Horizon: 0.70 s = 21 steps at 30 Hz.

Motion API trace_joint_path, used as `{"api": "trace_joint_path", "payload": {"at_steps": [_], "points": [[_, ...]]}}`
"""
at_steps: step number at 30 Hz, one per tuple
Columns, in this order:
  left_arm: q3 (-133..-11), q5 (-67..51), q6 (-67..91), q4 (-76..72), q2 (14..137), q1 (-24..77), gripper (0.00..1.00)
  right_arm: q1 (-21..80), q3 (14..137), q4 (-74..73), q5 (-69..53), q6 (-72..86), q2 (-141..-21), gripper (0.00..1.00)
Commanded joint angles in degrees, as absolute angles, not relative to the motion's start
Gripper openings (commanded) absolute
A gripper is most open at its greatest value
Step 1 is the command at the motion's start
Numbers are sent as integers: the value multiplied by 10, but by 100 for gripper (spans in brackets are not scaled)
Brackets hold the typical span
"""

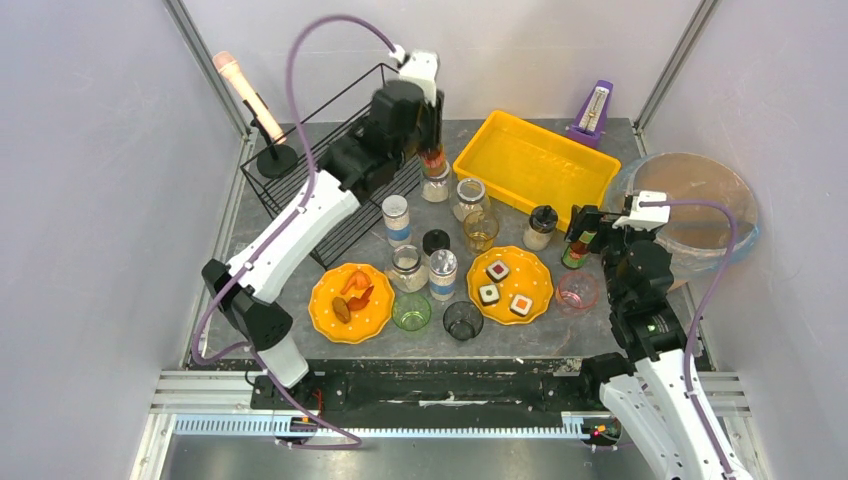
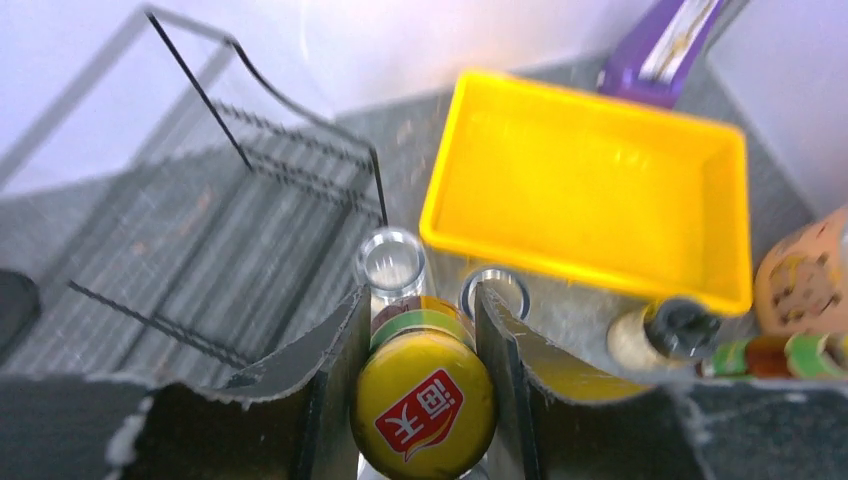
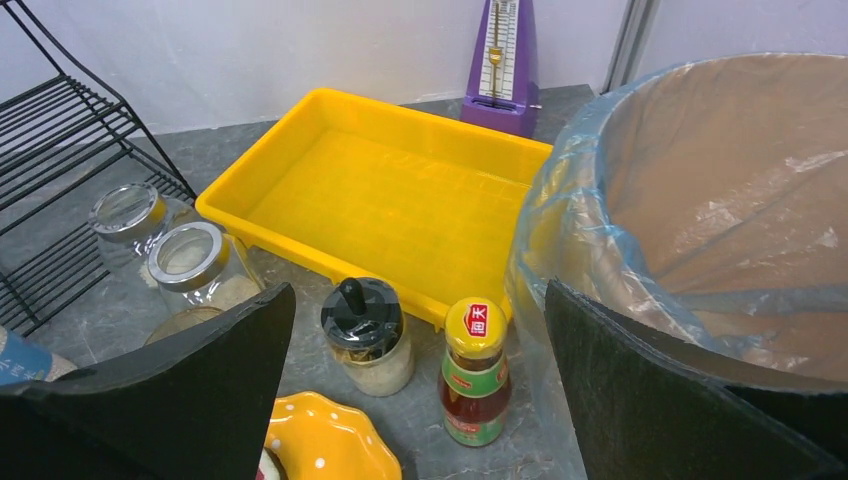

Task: Clear the kitchen counter

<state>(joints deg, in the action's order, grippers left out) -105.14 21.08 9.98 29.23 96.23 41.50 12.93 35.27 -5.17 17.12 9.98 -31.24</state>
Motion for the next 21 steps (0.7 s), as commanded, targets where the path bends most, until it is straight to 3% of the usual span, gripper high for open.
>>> {"api": "trace_joint_path", "payload": {"at_steps": [1, 7, 21], "points": [[-1222, 232, 41, 320, 981, 387, 2, 131, 370, -71, 190, 85, -296, 98], [-1336, 237, 13, 306, 1029, 338, 2, 131, 375, -90, 185, 84, -289, 98], [-1341, 210, 64, 132, 1065, 192, 2, 131, 394, -111, 126, 94, -296, 98]]}}
